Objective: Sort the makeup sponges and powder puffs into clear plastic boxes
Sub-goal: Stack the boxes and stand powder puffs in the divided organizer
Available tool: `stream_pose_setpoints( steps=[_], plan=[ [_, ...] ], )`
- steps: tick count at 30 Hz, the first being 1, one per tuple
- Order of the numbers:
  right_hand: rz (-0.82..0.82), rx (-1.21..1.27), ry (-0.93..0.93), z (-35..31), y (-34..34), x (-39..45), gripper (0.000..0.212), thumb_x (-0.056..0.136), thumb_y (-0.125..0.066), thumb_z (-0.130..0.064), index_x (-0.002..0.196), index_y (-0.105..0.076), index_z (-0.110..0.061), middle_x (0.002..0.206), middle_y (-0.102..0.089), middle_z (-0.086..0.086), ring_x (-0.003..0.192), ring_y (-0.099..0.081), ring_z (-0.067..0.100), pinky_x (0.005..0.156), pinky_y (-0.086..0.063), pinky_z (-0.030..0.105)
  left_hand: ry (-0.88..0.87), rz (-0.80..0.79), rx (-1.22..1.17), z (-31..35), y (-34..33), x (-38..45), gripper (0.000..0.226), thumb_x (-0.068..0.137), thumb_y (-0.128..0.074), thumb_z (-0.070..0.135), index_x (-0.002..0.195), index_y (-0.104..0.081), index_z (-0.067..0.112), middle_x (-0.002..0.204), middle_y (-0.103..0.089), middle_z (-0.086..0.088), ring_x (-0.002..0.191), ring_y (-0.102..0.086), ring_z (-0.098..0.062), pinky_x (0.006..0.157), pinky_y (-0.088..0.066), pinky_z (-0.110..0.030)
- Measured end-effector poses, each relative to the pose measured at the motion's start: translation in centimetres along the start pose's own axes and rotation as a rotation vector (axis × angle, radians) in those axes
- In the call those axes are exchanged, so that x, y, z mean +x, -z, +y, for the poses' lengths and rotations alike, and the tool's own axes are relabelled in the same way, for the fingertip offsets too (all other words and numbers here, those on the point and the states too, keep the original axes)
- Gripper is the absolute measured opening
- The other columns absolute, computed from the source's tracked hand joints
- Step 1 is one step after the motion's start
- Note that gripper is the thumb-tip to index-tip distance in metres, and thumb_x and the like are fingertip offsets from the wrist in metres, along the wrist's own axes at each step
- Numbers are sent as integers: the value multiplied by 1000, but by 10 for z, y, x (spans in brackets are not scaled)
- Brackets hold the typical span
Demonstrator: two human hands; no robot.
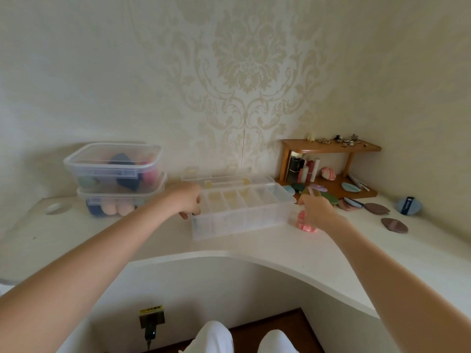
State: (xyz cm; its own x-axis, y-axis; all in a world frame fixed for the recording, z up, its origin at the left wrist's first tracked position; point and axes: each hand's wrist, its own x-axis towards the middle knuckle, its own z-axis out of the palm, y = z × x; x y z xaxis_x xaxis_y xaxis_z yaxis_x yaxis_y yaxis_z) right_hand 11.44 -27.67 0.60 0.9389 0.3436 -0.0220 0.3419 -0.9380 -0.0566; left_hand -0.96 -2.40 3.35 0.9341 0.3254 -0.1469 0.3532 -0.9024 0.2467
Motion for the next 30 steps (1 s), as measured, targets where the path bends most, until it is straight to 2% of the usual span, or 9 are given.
stream_pose_setpoints(
  steps=[2,6,9,12,14,17,21,26,30],
  plan=[
    [137,39,-25,-5,17,1,32,92,-50,-3,124,-47,-2,116,-59,20,108,-58,36,93,-50,38,-4,41,-45,-2,1,-2,17,86,-56,6,100,-63,11,95,-54,-6,59,-61,-19,55,-45,-18],
    [443,372,29,-39,66,-10,22,90,-46,-2,112,-50,-2,96,-61,14,87,-61,29,72,-49,34,-6,114,-97,-7,4,-4,19,84,-52,5,86,-70,2,91,-72,-13,70,-69,-24,65,-53,-25],
    [367,683,210,-82,81,-27,14,89,-57,-7,99,-48,-8,70,-53,-6,58,-53,1,46,-41,9,-15,120,-84,-9,7,-7,20,83,-52,8,82,-71,5,91,-73,-16,73,-67,-22,72,-51,-26],
    [253,811,336,-126,66,-39,12,88,-61,-9,88,-49,-9,63,-55,-9,37,-55,-6,37,-37,2,-43,132,-40,-9,8,-11,16,87,-53,13,86,-69,11,97,-71,-10,89,-65,-23,81,-47,-27],
    [206,796,377,-150,47,-39,11,85,-59,-4,84,-49,-8,64,-63,-1,43,-60,-2,48,-47,9,-46,150,-36,-10,7,-12,21,89,-53,16,97,-70,7,108,-69,-8,94,-62,-21,79,-44,-24],
    [193,671,356,-174,27,-37,19,77,-60,1,85,-45,-7,84,-70,16,77,-65,27,64,-52,36,-51,152,-63,-14,6,-12,24,89,-55,18,100,-71,4,105,-71,-11,87,-62,-20,71,-44,-24],
    [197,533,406,-186,17,-34,13,84,-56,-4,77,-46,-8,89,-70,18,86,-64,31,69,-50,38,-70,144,-75,-14,8,-11,27,84,-62,23,99,-70,2,104,-71,-15,98,-65,-28,85,-49,-32],
    [129,343,496,-191,21,-30,19,85,-54,-2,97,-68,0,99,-69,16,94,-65,29,76,-49,31,-128,165,-88,-16,12,-14,23,80,-64,13,99,-51,9,104,-69,-8,91,-65,-25,81,-52,-34],
    [69,134,581,-198,26,-30,16,86,-49,1,81,-64,-3,79,-63,11,78,-54,27,52,-36,19,-121,131,-37,-12,16,-20,16,81,-59,12,71,-52,21,101,-70,-10,90,-68,-26,85,-52,-33]
  ],
)
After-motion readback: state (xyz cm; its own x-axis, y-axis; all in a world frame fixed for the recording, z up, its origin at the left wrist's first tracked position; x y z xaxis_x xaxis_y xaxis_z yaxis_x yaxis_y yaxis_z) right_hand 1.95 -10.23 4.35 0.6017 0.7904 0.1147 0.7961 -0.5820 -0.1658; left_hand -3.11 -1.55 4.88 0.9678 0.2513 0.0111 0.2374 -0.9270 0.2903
